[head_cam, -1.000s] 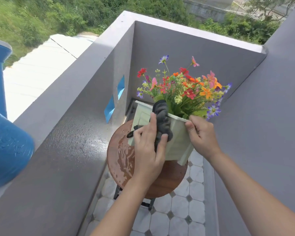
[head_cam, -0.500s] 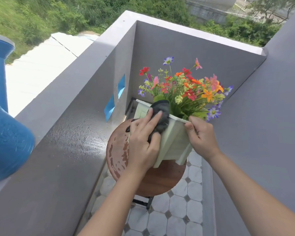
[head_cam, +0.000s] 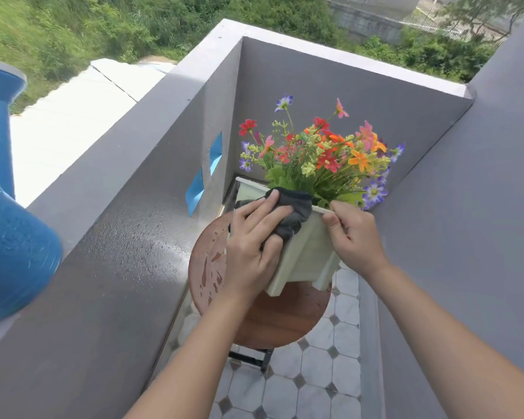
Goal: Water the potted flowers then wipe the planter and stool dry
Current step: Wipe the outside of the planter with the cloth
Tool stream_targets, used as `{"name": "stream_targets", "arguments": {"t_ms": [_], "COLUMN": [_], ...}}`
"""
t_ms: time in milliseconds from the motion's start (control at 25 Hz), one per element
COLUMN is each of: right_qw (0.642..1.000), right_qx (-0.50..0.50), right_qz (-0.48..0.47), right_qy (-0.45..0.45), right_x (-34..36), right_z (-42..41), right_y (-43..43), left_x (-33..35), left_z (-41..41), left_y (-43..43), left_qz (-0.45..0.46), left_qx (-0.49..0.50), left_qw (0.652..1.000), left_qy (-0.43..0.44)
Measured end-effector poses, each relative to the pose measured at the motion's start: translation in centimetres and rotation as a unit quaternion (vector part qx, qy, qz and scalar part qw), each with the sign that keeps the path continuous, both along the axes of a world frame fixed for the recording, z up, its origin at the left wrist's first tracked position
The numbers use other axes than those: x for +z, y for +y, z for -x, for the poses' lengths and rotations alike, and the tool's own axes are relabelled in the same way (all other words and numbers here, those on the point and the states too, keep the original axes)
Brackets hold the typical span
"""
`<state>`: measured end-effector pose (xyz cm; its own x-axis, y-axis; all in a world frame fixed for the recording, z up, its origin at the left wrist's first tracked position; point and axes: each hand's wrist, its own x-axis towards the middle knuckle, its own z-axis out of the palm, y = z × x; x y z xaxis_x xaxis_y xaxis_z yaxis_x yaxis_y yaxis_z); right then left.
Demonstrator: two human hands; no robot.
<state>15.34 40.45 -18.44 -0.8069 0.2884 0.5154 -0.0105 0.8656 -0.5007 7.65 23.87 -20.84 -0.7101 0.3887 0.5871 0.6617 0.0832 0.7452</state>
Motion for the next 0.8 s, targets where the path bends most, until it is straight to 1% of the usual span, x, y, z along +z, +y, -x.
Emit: {"name": "stream_targets", "arguments": {"t_ms": [80, 160, 320, 400, 480, 520, 600, 800], "right_qw": [1.000, 1.000, 1.000, 1.000, 1.000, 1.000, 1.000, 1.000], "right_qx": [0.009, 0.010, 0.008, 0.001, 0.004, 0.007, 0.012, 0.002], "right_qz": [0.001, -0.003, 0.000, -0.004, -0.002, 0.001, 0.007, 0.003], "right_qy": [-0.001, 0.000, 0.006, 0.006, 0.007, 0.006, 0.004, -0.027], "right_x": [-0.1, -0.3, -0.1, -0.2, -0.4, -0.5, -0.6, -1.0], "right_z": [-0.1, -0.1, -0.3, -0.6, -1.0, -1.2, -1.7, -3.4], "right_y": [0.0, 0.0, -0.1, -0.2, -0.1, 0.0, 0.5, 2.3], "left_x": [-0.1, -0.2, 0.9, 0.8, 0.0, -0.3, -0.6, -0.3], "left_z": [0.8, 2.4, 5.6, 7.0, 8.4, 8.7, 8.5, 7.2], "left_y": [-0.2, -0.1, 0.6, 0.5, 0.0, -0.3, -1.0, -1.0], "left_qz": [0.016, 0.015, 0.047, 0.071, 0.068, 0.064, 0.086, 0.088], "left_qx": [0.028, 0.056, 0.105, 0.072, -0.017, -0.062, -0.119, -0.149], "left_qw": [0.996, 0.985, 0.959, 0.943, 0.926, 0.924, 0.931, 0.945], "left_qy": [-0.081, -0.165, -0.260, -0.316, -0.371, -0.373, -0.334, -0.279]}}
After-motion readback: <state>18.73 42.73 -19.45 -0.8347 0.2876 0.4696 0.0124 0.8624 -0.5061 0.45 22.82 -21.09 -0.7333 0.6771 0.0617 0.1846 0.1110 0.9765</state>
